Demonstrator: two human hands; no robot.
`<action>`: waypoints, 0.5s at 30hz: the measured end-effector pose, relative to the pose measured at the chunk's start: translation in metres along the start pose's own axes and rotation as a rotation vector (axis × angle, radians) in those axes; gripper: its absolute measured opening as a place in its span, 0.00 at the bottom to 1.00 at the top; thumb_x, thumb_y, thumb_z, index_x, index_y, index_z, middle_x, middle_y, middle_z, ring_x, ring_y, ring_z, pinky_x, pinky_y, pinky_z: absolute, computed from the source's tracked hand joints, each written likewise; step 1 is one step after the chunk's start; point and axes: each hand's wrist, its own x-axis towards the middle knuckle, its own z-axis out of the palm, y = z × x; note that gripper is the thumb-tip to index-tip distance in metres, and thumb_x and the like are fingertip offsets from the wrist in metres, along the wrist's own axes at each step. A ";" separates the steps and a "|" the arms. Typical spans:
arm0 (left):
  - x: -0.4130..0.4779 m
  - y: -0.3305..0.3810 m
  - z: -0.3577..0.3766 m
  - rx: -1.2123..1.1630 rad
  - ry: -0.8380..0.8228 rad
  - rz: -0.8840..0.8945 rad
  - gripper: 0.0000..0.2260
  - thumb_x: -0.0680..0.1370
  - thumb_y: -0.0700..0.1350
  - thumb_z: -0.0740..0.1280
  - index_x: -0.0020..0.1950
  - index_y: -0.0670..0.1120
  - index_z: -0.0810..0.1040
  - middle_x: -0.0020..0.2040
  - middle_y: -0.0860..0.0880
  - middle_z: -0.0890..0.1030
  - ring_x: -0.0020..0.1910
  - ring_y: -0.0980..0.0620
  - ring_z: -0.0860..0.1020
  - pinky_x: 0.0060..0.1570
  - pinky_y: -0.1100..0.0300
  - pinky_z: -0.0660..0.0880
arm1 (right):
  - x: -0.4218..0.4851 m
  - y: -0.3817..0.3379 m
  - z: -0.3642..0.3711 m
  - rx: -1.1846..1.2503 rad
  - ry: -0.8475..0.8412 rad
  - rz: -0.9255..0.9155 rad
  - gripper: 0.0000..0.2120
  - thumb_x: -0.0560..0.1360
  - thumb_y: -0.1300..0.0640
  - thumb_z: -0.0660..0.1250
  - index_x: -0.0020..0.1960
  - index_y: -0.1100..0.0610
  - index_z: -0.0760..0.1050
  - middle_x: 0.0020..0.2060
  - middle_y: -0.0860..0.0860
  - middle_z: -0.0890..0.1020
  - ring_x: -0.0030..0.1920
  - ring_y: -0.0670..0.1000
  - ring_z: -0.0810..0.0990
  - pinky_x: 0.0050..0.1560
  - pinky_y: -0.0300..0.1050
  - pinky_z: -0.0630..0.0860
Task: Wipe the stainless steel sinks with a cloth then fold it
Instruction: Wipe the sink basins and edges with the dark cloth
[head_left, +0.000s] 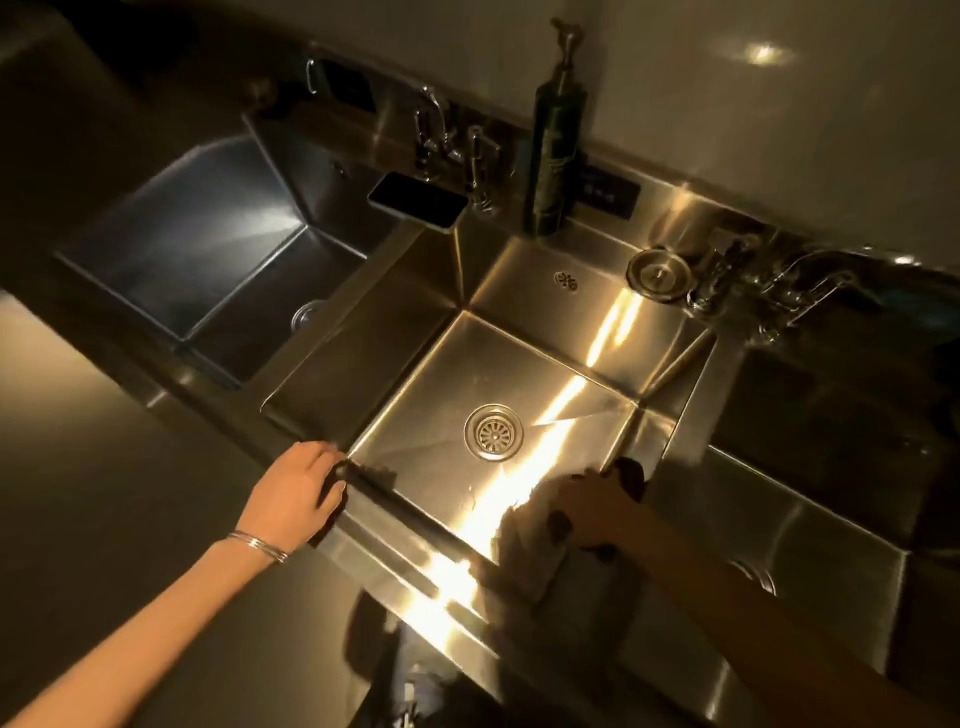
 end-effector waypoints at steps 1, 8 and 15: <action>-0.007 -0.001 0.002 0.011 0.005 -0.010 0.15 0.71 0.43 0.72 0.56 0.40 0.79 0.55 0.43 0.79 0.54 0.44 0.78 0.54 0.50 0.76 | 0.000 -0.003 0.005 -0.058 -0.028 -0.004 0.25 0.72 0.40 0.63 0.67 0.46 0.68 0.65 0.49 0.72 0.65 0.57 0.69 0.65 0.59 0.65; -0.019 -0.005 0.007 0.050 0.026 0.044 0.17 0.75 0.44 0.68 0.61 0.39 0.77 0.60 0.40 0.77 0.60 0.41 0.76 0.58 0.48 0.74 | -0.009 -0.006 -0.009 -0.230 -0.098 0.058 0.25 0.77 0.43 0.59 0.71 0.52 0.64 0.67 0.55 0.69 0.68 0.58 0.67 0.69 0.60 0.59; -0.018 -0.019 -0.002 0.080 0.010 0.122 0.23 0.77 0.53 0.53 0.62 0.40 0.76 0.60 0.42 0.78 0.61 0.43 0.76 0.60 0.47 0.72 | 0.006 -0.007 -0.008 -0.077 -0.067 -0.003 0.31 0.73 0.46 0.67 0.72 0.50 0.60 0.67 0.55 0.69 0.65 0.58 0.70 0.66 0.56 0.67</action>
